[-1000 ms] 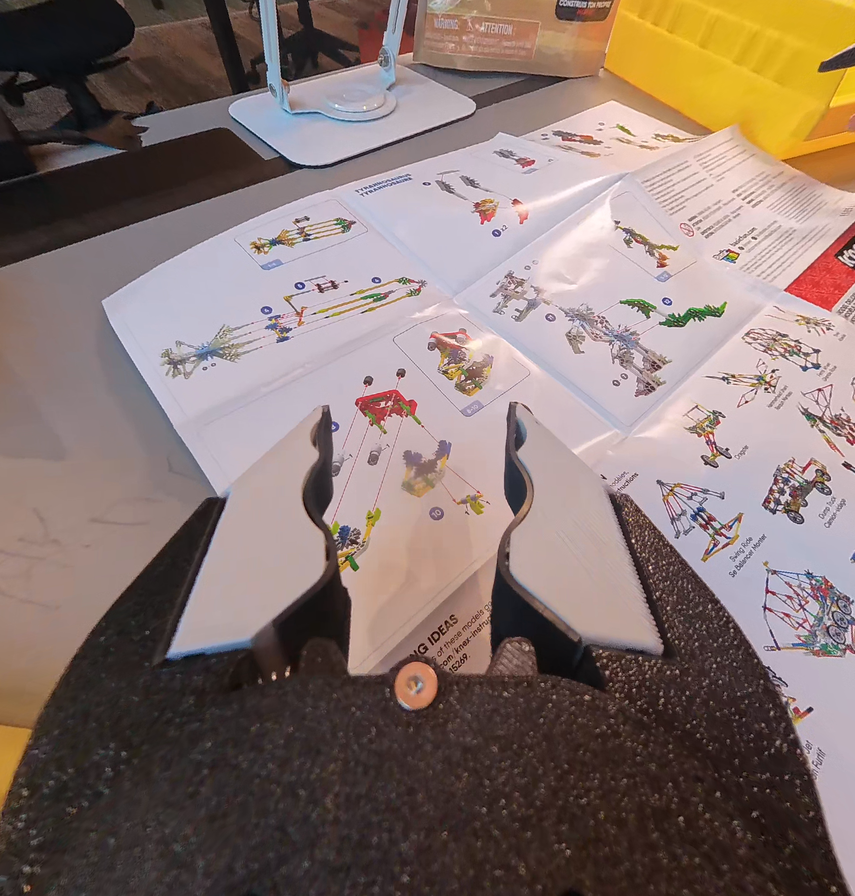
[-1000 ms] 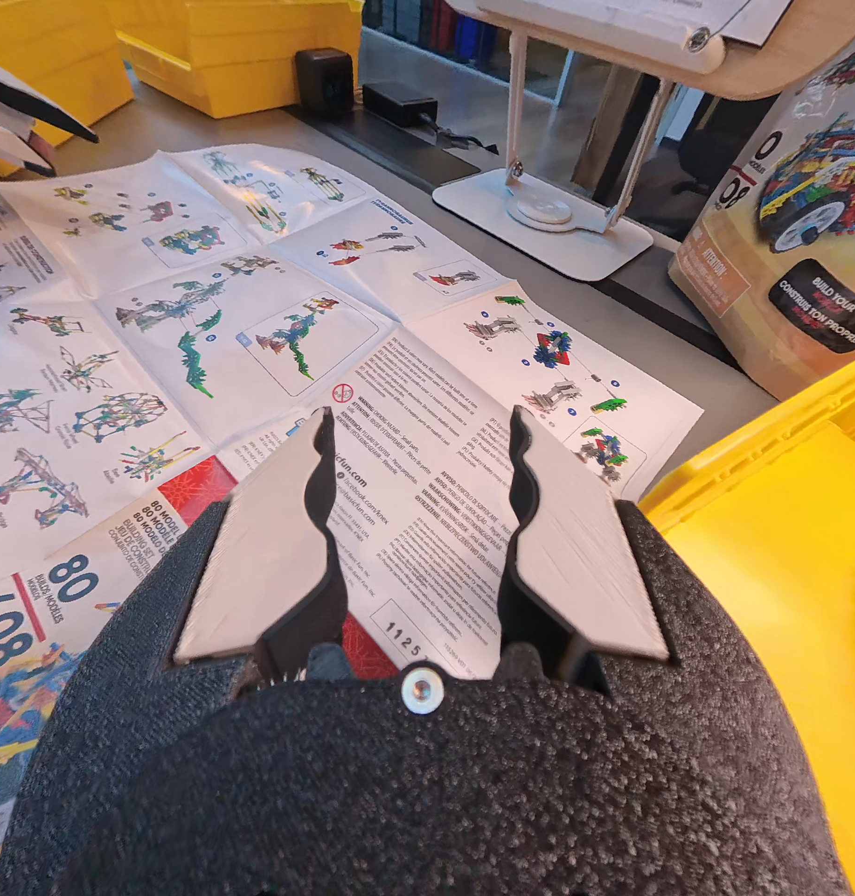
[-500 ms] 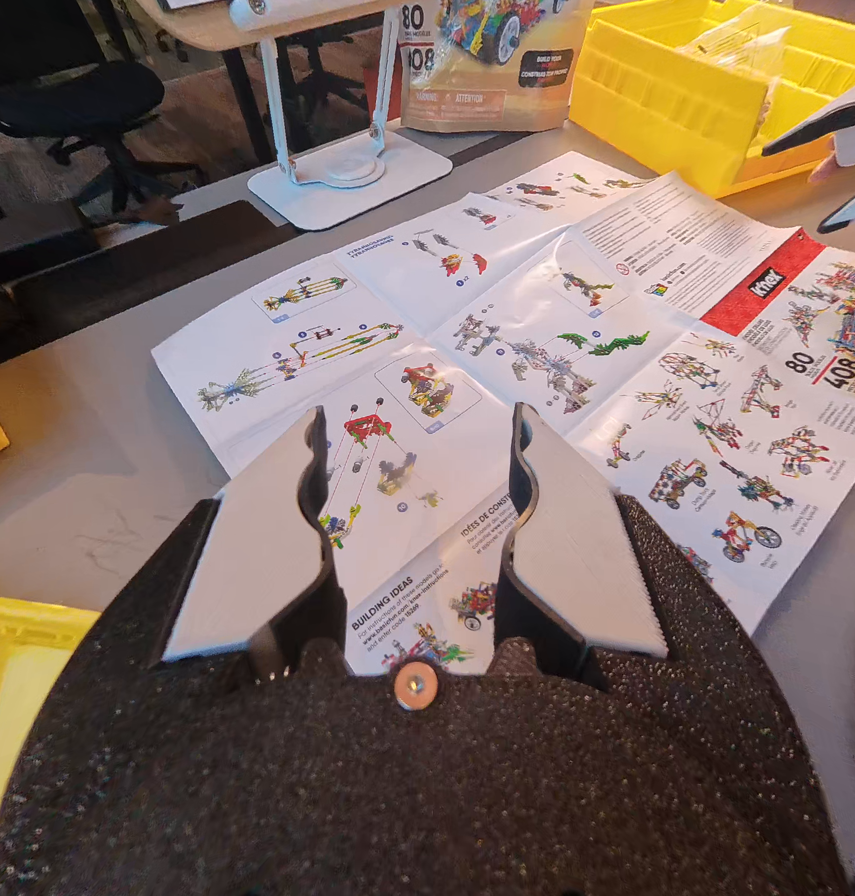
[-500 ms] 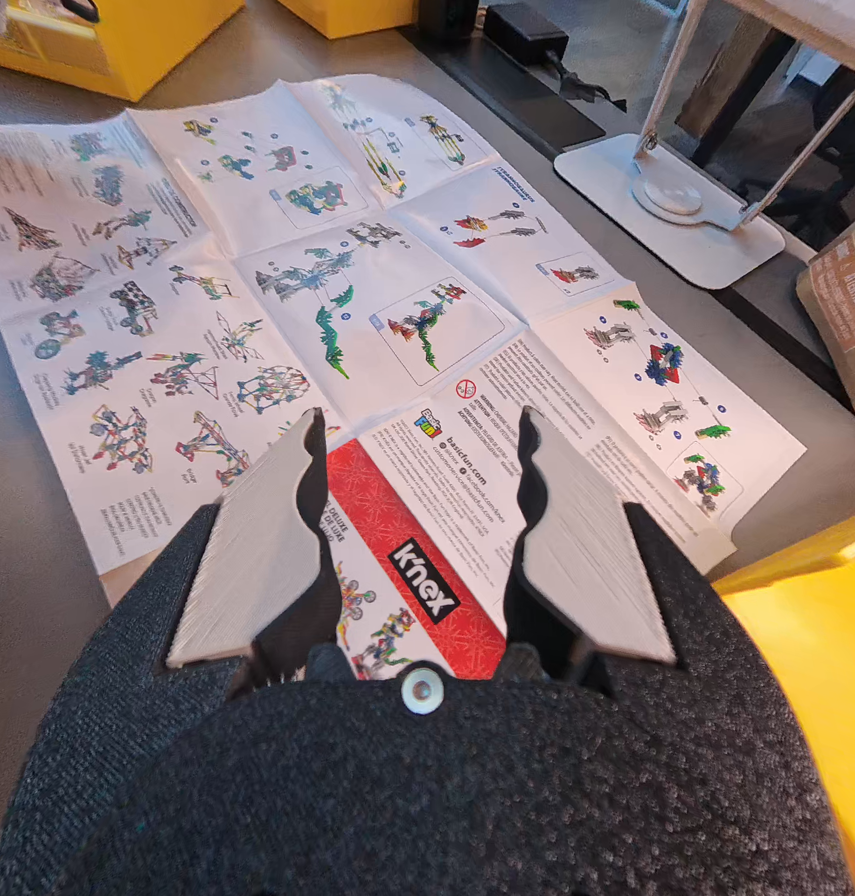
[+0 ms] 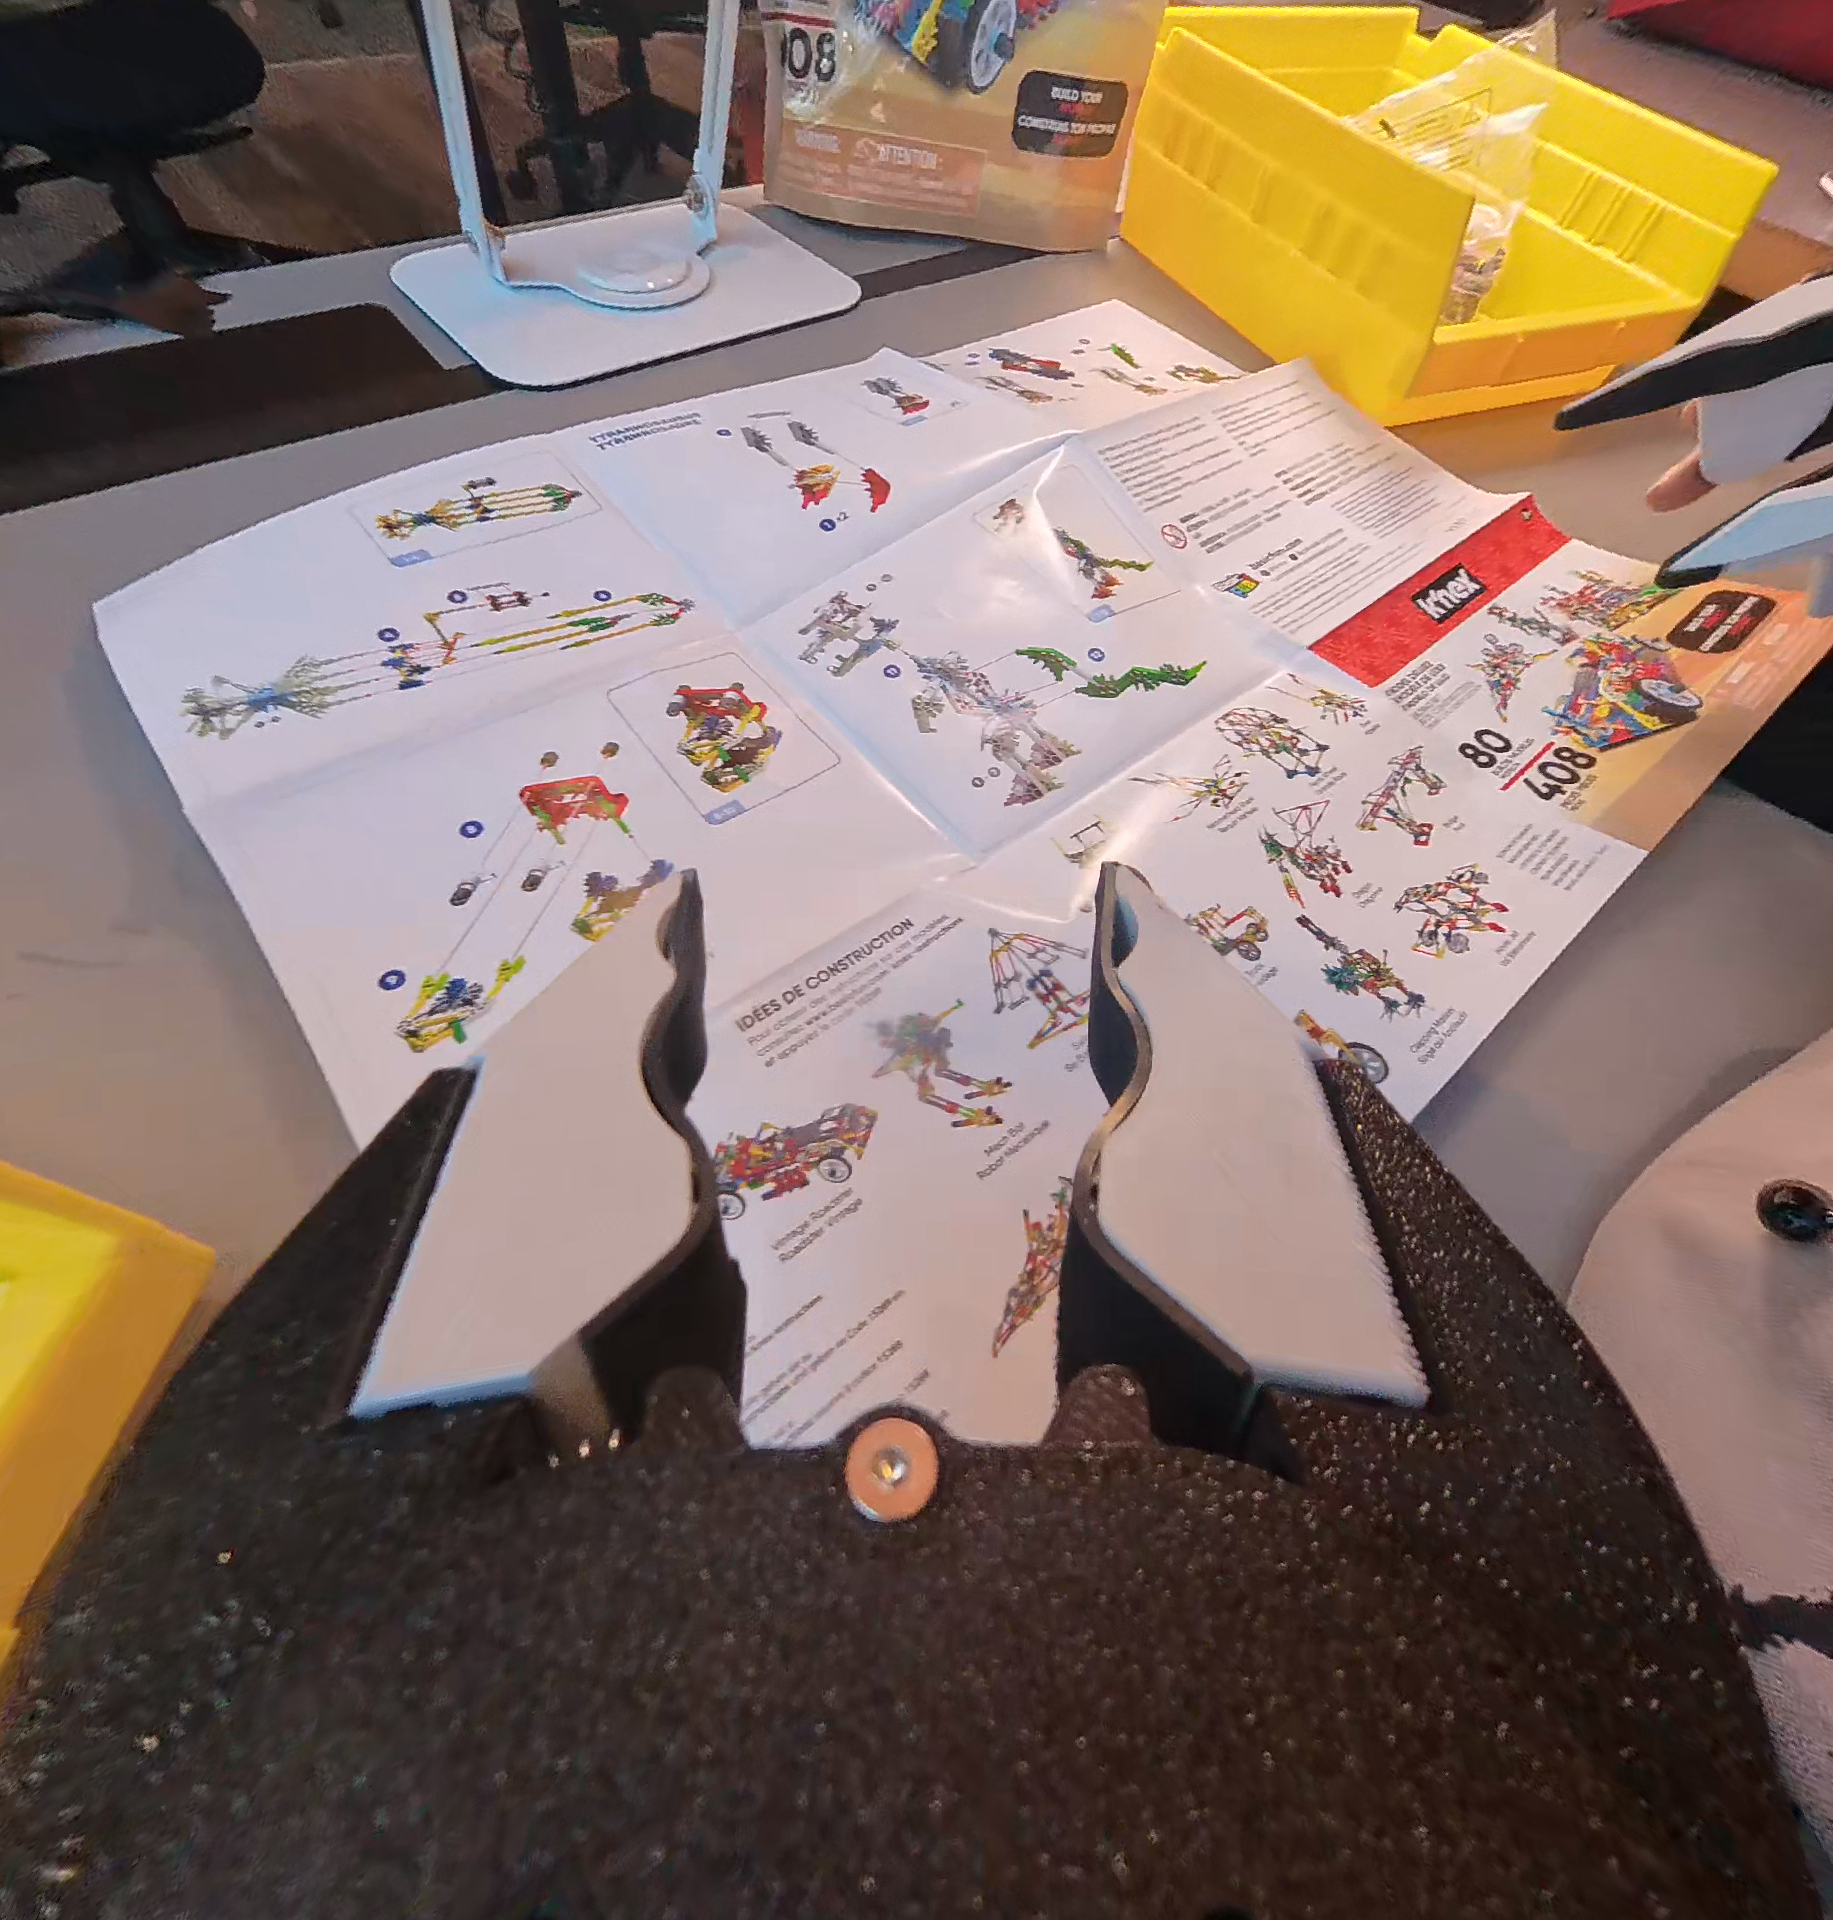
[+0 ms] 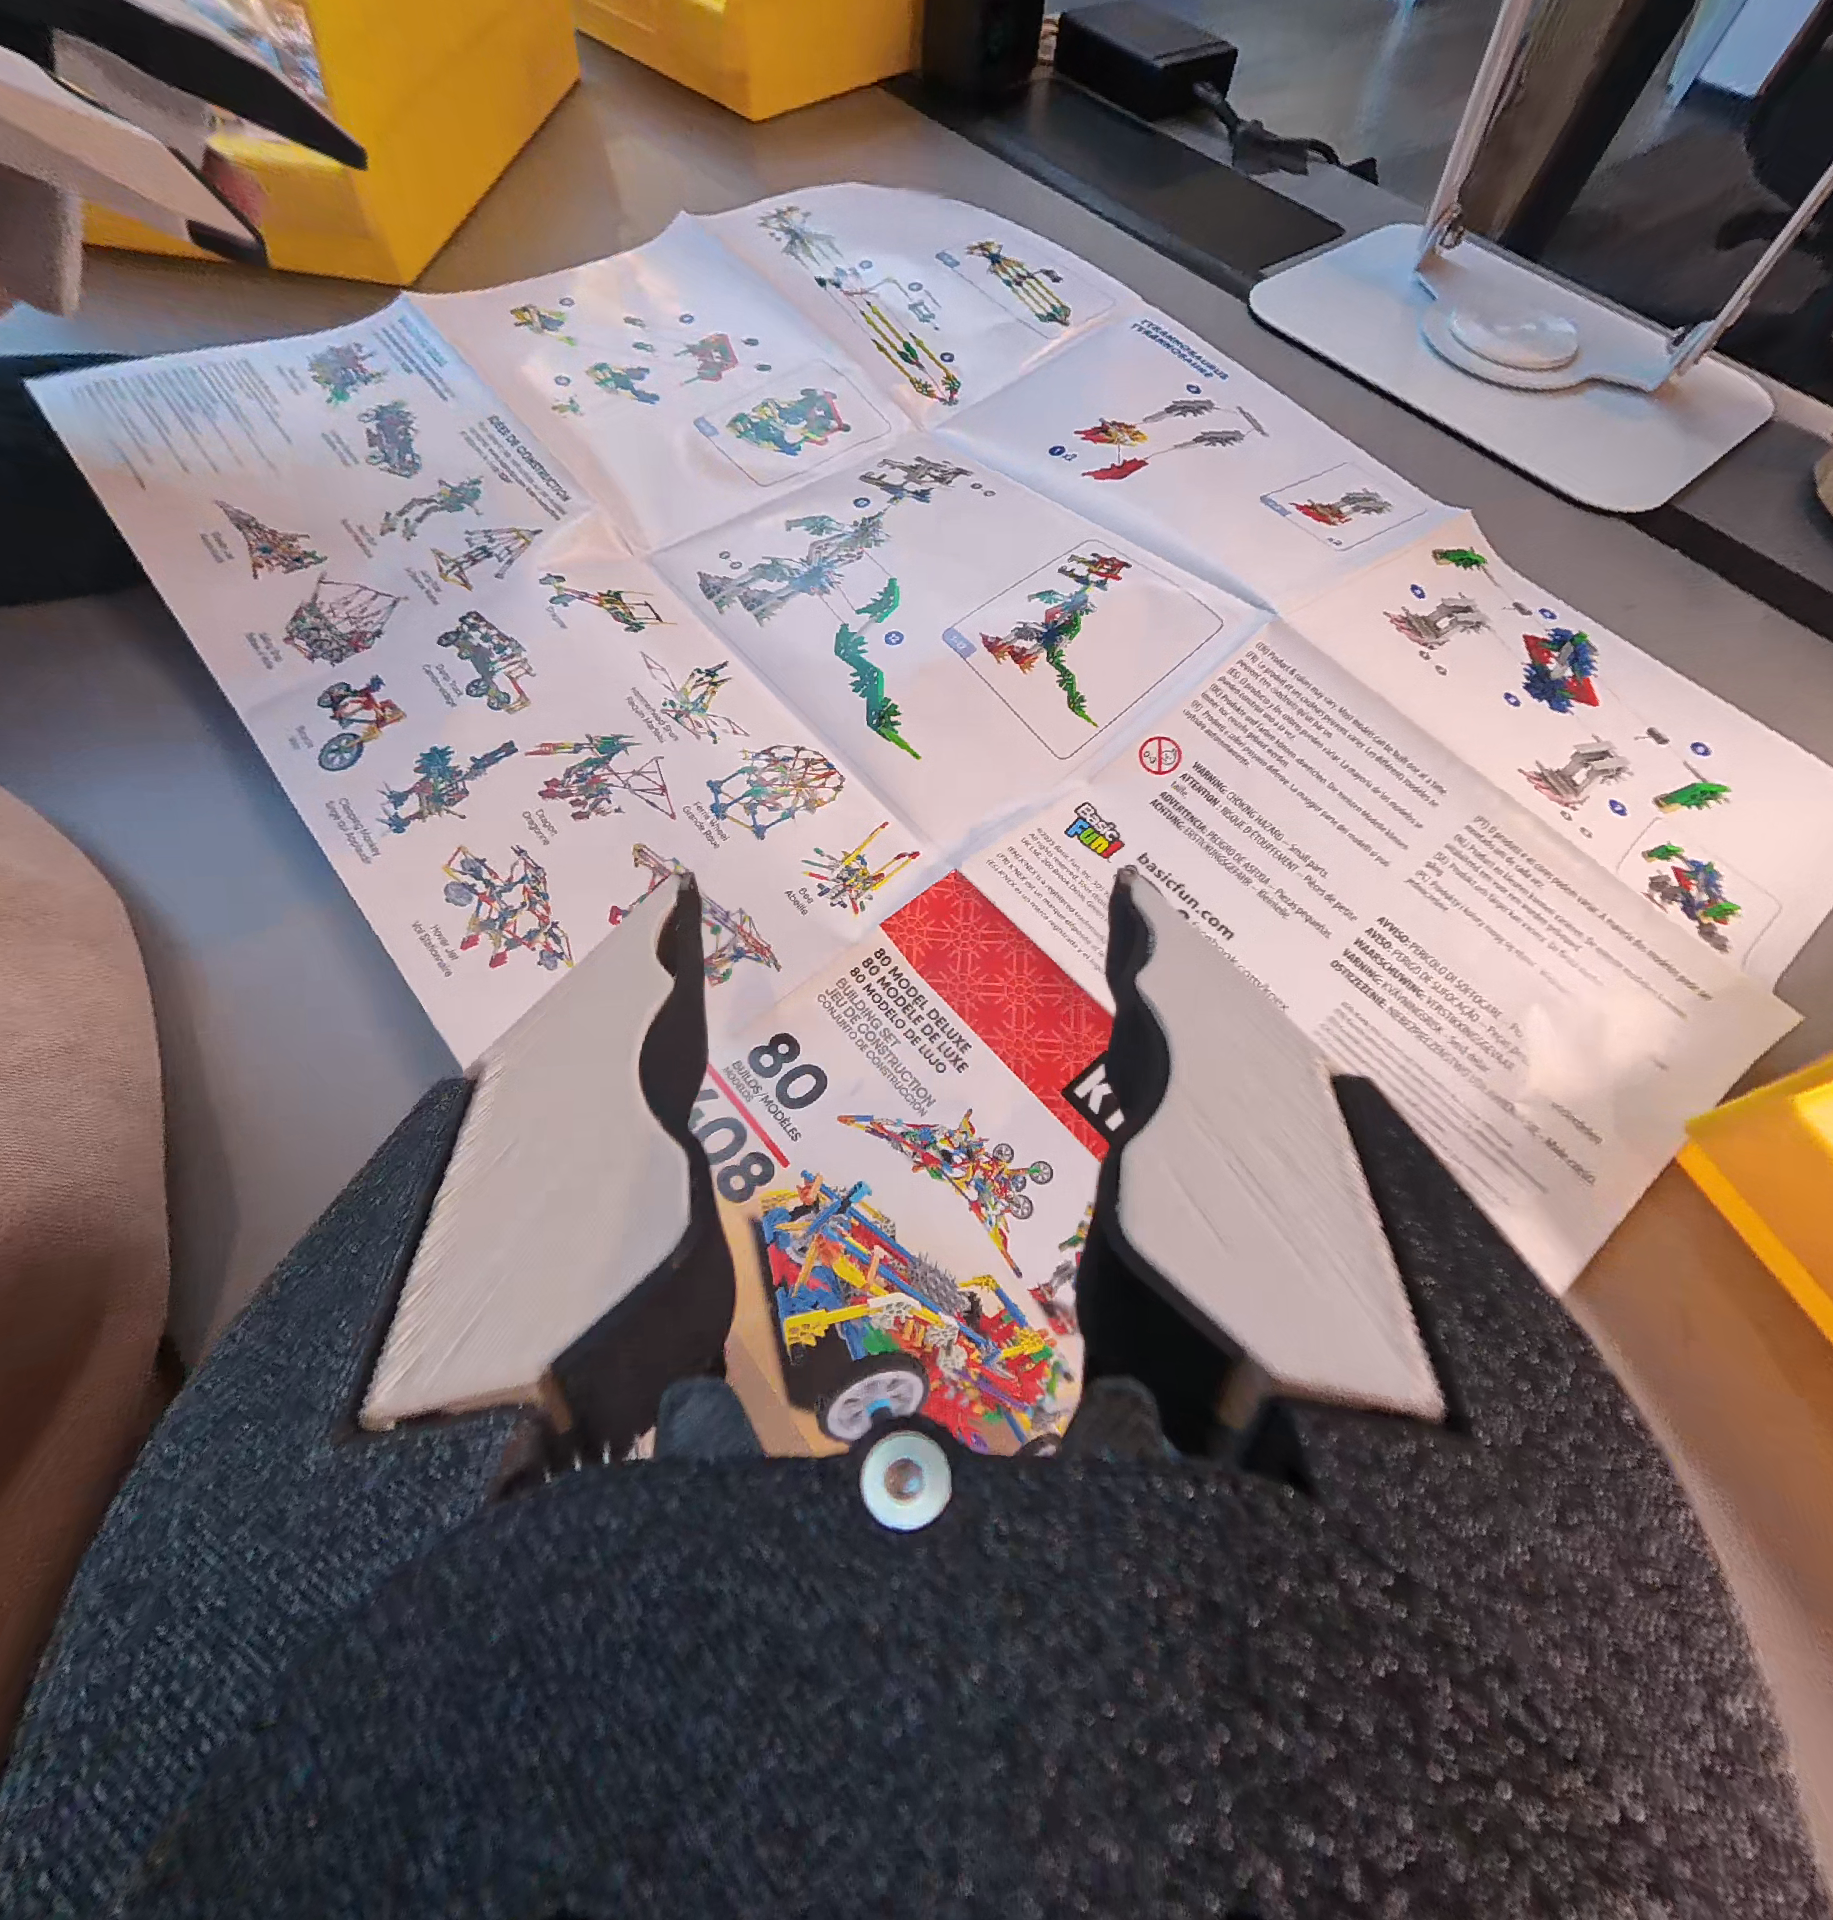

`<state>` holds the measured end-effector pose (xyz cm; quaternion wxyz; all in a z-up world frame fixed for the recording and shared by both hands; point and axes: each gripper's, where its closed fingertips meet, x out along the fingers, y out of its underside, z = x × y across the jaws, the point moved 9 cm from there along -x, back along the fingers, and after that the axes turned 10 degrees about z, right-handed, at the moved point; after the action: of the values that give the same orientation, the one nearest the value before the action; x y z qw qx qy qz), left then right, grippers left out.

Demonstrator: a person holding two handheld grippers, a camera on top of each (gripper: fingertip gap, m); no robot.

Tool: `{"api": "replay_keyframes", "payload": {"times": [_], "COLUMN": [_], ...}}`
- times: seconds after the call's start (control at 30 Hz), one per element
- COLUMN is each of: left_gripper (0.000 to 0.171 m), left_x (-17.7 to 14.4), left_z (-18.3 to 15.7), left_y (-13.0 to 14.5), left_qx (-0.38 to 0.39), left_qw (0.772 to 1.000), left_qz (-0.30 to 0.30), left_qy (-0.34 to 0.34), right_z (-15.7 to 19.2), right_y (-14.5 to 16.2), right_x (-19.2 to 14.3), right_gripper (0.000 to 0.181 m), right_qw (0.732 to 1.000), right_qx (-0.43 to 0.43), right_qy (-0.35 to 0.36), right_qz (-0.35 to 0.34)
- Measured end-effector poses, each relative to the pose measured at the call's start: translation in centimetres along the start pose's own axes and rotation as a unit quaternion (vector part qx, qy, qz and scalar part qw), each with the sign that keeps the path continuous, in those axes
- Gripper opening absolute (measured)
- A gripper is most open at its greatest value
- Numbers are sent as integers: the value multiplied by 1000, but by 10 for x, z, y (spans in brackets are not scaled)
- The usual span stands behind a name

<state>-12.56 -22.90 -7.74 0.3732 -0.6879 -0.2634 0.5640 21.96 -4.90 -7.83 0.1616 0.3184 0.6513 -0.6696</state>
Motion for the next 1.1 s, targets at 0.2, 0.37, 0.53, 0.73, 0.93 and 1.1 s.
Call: {"api": "replay_keyframes", "payload": {"times": [0.2,0.37,0.53,0.73,0.93,1.1], "left_gripper": [73,73,73,73,73,73], "left_x": [10,15,17,16,16,18], "left_z": [-22,-27,-25,-20,-15,-14], "left_y": [4,8,9,11,13,14], "left_qx": [-23,-25,-24,-33,-47,-51], "left_qw": [998,998,999,999,998,998], "left_qz": [-12,-6,0,1,-7,-4], "left_qy": [48,53,43,35,36,38], "right_z": [11,15,17,18,19,19], "right_y": [9,16,17,15,12,10], "right_x": [-4,-8,-7,-4,3,7], "right_gripper": [78,78,78,78,79,79], "right_qw": [1000,1000,1000,1000,1000,1000], "right_qx": [9,16,17,13,8,8], "right_qy": [2,6,8,6,1,-1], "right_qz": [5,7,6,9,18,18]}}
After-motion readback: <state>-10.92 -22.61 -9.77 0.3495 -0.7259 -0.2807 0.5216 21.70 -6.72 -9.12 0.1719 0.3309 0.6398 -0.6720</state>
